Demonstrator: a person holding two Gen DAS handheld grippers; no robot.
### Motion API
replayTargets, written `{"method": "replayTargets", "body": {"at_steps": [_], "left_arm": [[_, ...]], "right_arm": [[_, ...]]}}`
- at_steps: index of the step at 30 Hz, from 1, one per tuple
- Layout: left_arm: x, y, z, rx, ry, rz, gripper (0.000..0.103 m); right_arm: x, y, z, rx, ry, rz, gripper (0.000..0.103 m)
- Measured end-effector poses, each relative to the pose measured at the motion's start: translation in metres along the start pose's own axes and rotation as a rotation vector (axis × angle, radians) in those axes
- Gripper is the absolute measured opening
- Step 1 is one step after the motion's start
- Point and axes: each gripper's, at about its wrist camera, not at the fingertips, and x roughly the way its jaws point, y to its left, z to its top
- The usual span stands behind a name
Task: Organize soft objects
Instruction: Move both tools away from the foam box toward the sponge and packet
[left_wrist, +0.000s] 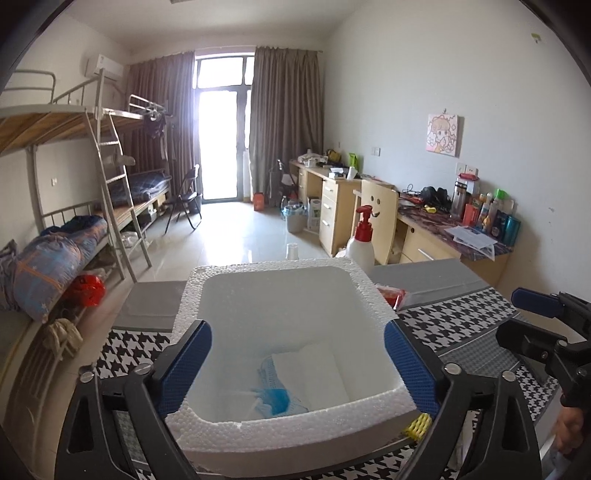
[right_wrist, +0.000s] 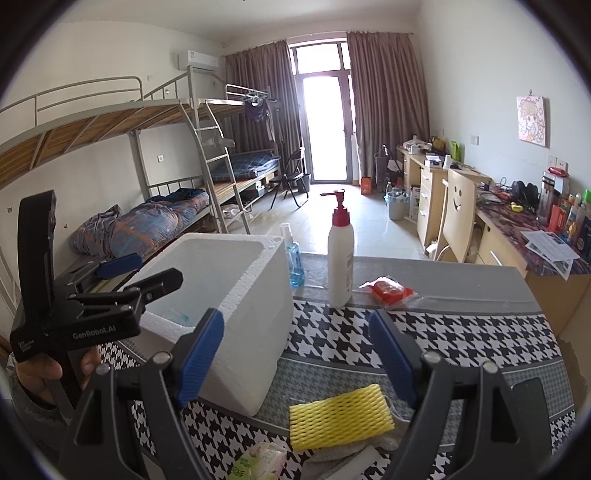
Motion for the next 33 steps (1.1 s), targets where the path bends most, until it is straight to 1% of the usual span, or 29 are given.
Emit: {"method": "replayTargets", "body": {"at_steps": [6,9,11,15,19,22,25,33], "left_arm": [[-0.011,-0.002,0.001,0.01,-0.032,0.01,0.099],[-0.018,-0.004,0.0,0.014,-0.045,0.002,0.099],[-0.022,-0.005,-0.001,0.017,-0.053,-0.009,0.102],[-0.035,-0.01,-0.003,0.028,-0.078,-0.034,0.102],[-0.046,-0.016,-0.004,0.048,-0.105,-0.04,0.102],[-0.052,-0.018,-0.004,0.05,-0.116,-0.049,0.102],[-0.055,-0.018,-0.005,0.049,-0.124,-0.038,0.102],[-0.064,-0.023,-0.01,0.045,-0.139,-0.063,0.102]], "right_arm": [[-0.005,0.005,0.0,-0.008,-0.008,0.0,0.084],[-0.009,0.006,-0.001,-0.009,-0.013,-0.003,0.084],[-0.012,0.006,-0.002,-0.008,-0.018,-0.003,0.084],[-0.018,0.007,-0.003,-0.01,-0.026,-0.005,0.084],[-0.025,0.007,-0.005,-0.007,-0.039,-0.008,0.084],[-0.03,0.007,-0.006,-0.005,-0.049,-0.012,0.084],[-0.036,0.008,-0.008,-0.003,-0.059,-0.016,0.084],[-0.049,0.008,-0.014,0.0,-0.08,-0.03,0.084]]}}
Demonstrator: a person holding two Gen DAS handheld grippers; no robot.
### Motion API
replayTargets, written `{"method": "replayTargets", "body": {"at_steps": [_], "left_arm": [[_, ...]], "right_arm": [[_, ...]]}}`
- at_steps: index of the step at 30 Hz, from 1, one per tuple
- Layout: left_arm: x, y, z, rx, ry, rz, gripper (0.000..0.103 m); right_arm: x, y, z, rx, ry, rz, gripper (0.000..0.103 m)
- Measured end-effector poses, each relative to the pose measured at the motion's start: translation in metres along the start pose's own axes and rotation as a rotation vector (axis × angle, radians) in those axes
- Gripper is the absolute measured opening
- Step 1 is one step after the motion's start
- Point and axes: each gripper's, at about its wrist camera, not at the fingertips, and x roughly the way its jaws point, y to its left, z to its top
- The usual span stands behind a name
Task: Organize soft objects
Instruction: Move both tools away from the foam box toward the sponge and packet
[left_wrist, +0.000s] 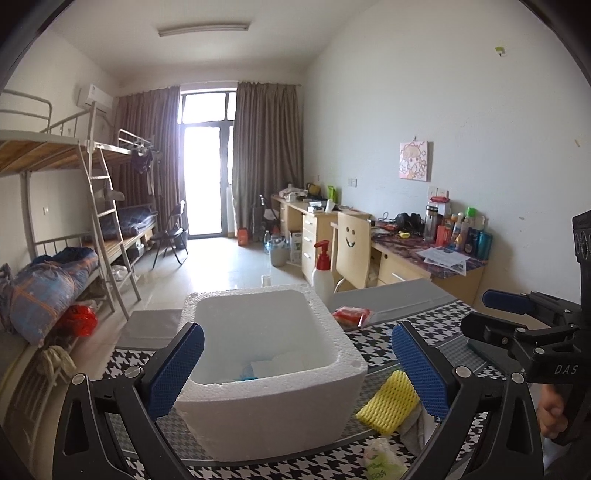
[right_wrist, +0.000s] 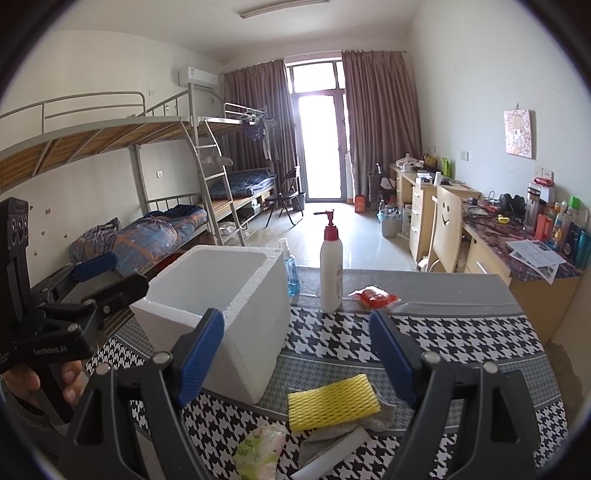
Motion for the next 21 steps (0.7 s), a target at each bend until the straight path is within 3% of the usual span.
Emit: {"method": "replayTargets", "body": {"at_steps": [7,12,21], "left_arm": [[-0.012,-0.008,-0.003,0.017,-0.043,-0.015,0.102],[-0.017,-0.01,-0.006,0.017,-0.08,0.024,0.102],[-0.016,-0.015,-0.015,0.032,-0.073,0.025,0.102]], "right_arm": [[-0.012,-0.001,-0.005,0.008,-0.016,-0.006,0.084],[-0.018,-0.001,-0.008,0.005,-0.026,-0.012,0.084],[-0.024,-0.003,-0.017,0.018,-0.026,-0.017,0.084]]}}
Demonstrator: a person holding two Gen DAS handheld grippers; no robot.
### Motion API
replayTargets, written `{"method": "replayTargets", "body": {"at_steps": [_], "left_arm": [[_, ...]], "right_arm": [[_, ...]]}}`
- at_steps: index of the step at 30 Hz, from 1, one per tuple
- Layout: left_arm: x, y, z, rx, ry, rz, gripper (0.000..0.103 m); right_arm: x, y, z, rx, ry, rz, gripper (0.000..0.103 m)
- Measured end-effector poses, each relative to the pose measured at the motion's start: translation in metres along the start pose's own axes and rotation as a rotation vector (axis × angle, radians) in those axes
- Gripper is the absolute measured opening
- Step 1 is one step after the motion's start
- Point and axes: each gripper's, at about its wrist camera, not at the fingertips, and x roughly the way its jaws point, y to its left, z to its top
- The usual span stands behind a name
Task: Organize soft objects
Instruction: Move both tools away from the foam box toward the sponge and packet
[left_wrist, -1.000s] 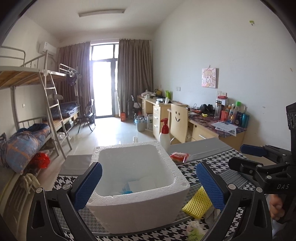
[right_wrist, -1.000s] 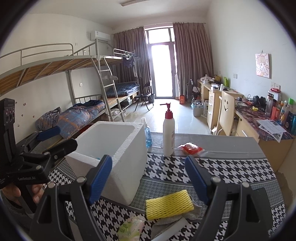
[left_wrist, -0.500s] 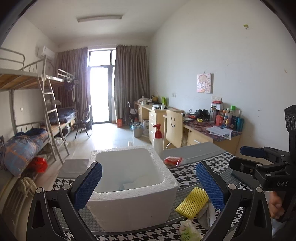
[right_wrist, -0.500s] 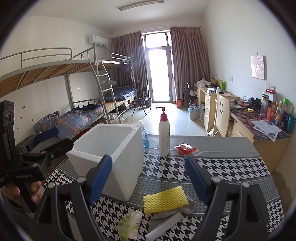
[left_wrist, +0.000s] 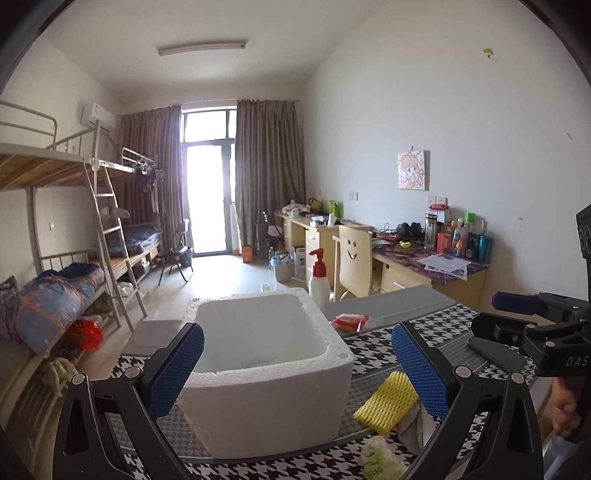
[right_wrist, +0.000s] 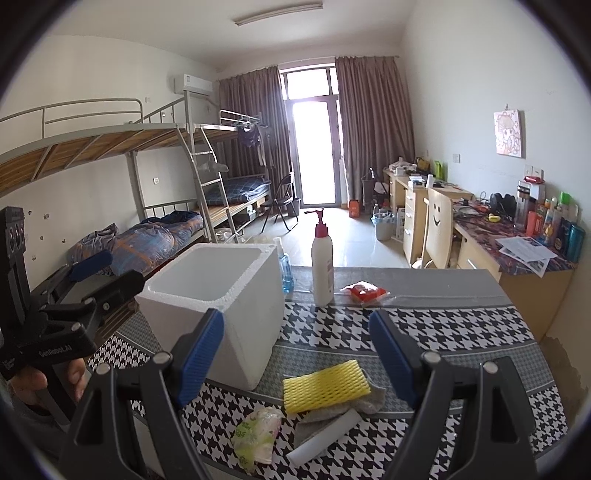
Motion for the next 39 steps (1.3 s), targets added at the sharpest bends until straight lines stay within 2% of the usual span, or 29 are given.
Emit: {"method": "replayTargets", "body": {"at_steps": [9,19,39], "left_arm": [[-0.003,-0.007,-0.012,0.019,0.002,0.008,0.102],[-0.001,-0.013,-0.021,0.006,0.044,-0.059,0.102],[0.011,-0.03,-0.042,0.026,0.138,-0.108,0.102]], "right_arm": [[0.0,0.001,-0.008,-0.008,0.001,-0.008,0.084],[-0.001,0.001,-0.017,-0.005,0.008,-0.006,0.084],[0.007,-0.01,-0.036,0.02,0.061,-0.012,0.084]]}}
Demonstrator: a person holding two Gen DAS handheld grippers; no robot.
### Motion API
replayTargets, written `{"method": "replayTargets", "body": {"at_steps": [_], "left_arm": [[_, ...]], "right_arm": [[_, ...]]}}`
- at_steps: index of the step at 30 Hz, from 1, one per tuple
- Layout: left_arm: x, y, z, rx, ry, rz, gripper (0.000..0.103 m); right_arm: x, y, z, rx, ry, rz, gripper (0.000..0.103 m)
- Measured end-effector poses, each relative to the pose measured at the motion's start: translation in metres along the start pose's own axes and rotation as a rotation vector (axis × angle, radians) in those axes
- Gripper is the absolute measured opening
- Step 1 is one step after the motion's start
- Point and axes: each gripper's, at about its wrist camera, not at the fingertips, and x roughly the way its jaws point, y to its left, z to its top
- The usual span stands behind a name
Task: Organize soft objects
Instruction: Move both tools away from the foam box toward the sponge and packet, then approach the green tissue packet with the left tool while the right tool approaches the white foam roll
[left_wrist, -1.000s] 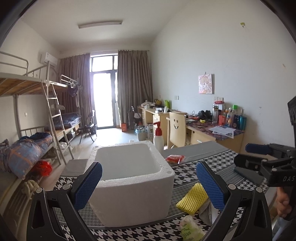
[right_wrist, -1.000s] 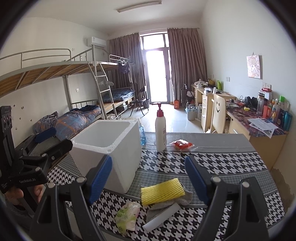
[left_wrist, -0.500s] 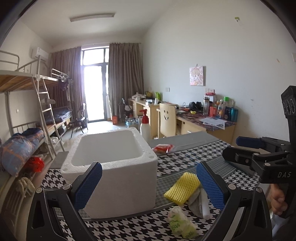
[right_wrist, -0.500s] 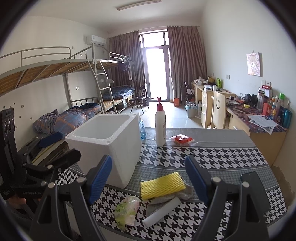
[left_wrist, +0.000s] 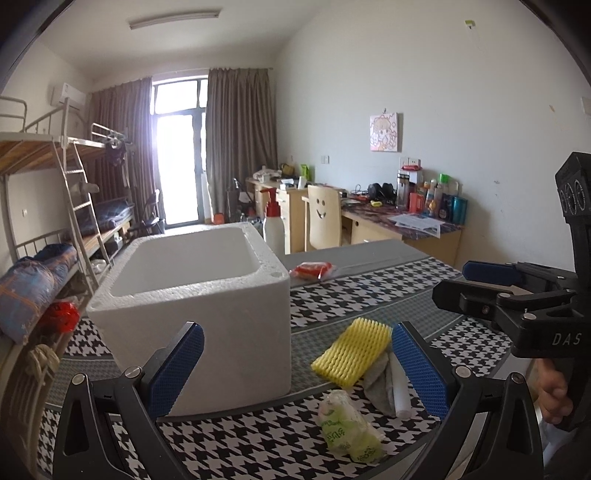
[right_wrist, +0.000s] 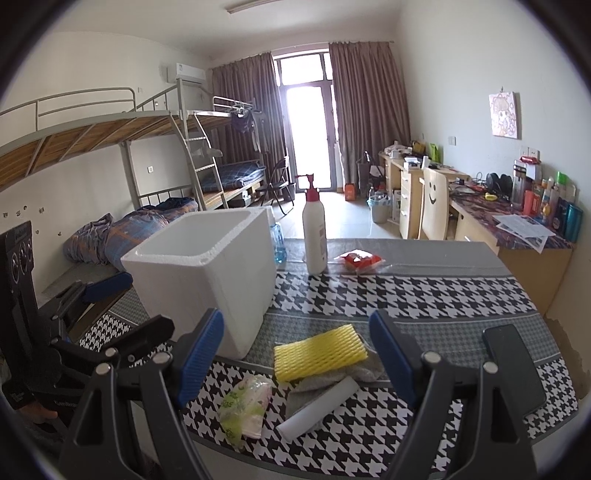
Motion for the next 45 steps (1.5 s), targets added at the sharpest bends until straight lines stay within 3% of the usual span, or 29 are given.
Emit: {"method": "replayTargets", "body": {"at_steps": [21,45], "left_arm": [[0.014,-0.002,-0.019,-0.033,0.078,-0.018,0.102],[0.033,-0.012,-0.045,-0.025,0.145,-0.009,0.102]], "right_arm": [[0.012,-0.008,-0.026,0.055,0.062,-0.013,0.084],[0.019,-0.01,-0.052,0.117,0.11,-0.138,0.084]]}}
